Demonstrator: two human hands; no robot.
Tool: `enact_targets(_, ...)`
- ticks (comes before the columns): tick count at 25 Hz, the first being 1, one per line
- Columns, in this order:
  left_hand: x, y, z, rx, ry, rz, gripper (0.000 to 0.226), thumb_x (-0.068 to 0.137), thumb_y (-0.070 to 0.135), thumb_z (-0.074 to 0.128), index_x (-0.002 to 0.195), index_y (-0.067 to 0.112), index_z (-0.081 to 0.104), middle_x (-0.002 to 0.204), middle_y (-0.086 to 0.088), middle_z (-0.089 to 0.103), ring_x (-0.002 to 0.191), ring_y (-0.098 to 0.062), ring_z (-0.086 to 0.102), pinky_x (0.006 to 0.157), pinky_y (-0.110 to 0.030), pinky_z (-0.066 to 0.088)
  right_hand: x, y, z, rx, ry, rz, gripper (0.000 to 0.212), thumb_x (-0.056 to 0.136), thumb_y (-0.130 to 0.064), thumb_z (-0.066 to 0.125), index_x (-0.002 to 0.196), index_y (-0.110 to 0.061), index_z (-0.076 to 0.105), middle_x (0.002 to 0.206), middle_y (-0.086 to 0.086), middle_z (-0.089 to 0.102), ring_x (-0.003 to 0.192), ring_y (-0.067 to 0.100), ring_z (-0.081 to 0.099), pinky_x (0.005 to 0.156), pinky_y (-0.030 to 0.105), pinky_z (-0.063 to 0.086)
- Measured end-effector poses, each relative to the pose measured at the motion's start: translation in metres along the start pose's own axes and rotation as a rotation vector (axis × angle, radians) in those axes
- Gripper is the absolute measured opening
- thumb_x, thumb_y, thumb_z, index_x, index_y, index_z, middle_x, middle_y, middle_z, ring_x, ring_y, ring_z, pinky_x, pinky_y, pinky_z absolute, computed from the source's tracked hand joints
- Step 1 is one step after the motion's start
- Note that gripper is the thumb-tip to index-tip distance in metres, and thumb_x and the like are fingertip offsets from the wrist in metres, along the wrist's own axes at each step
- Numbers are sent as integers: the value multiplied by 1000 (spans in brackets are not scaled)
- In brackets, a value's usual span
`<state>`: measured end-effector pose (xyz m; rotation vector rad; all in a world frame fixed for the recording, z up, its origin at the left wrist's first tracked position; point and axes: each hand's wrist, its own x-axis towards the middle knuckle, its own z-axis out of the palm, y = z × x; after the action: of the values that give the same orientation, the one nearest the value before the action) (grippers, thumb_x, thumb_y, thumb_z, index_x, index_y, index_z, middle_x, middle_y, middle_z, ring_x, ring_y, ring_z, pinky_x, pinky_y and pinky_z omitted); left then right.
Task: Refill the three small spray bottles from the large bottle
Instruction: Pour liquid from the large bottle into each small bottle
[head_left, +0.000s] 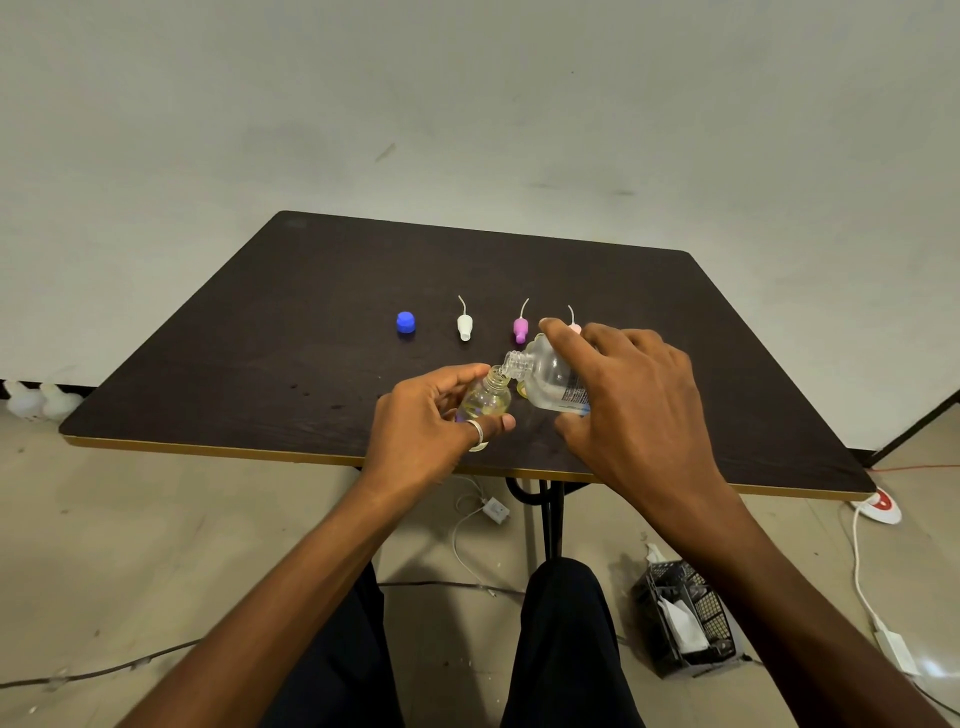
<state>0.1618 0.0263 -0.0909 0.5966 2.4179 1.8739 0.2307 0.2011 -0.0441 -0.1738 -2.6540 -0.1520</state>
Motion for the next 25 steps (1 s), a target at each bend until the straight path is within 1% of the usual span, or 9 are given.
enact_targets(4,0,0,0,-3,-6,-3,60,68,24,90,124,25,67,108,15,73,96,10,66,83,-8,51,0,0,1,-5,-4,2,88,68,-39,83,143,-31,39,130,7,60,117,33,55,93,49,44)
enact_targets(8,0,0,0,-9,-5,-6,60,67,22,90,123,24,68,103,17,72,94,12,66,81,-6,50,0,-1,0,-8,-6,0,87,68,-38,83,144,-31,39,130,7,60,117,33,54,93,49,44)
enact_targets(14,-1,0,0,-11,-6,-1,60,67,22,90,123,23,68,103,16,72,94,11,67,81,-7,51,-1,-1,-1,-3,-15,1,87,69,-39,82,144,-31,38,131,7,59,119,33,53,94,49,43)
enact_targets(20,0,-2,0,0,-9,-5,61,67,24,90,124,25,67,109,14,72,98,9,67,85,-10,52,0,-1,-1,-3,-33,3,88,70,-40,82,145,-32,35,134,7,57,121,33,51,96,50,42)
enact_targets(25,-1,-2,0,-19,-7,-14,60,68,22,90,123,24,68,105,14,73,96,8,68,86,-14,54,-1,-2,1,-12,-8,-3,88,67,-37,84,142,-30,39,129,8,60,117,34,54,93,50,44)
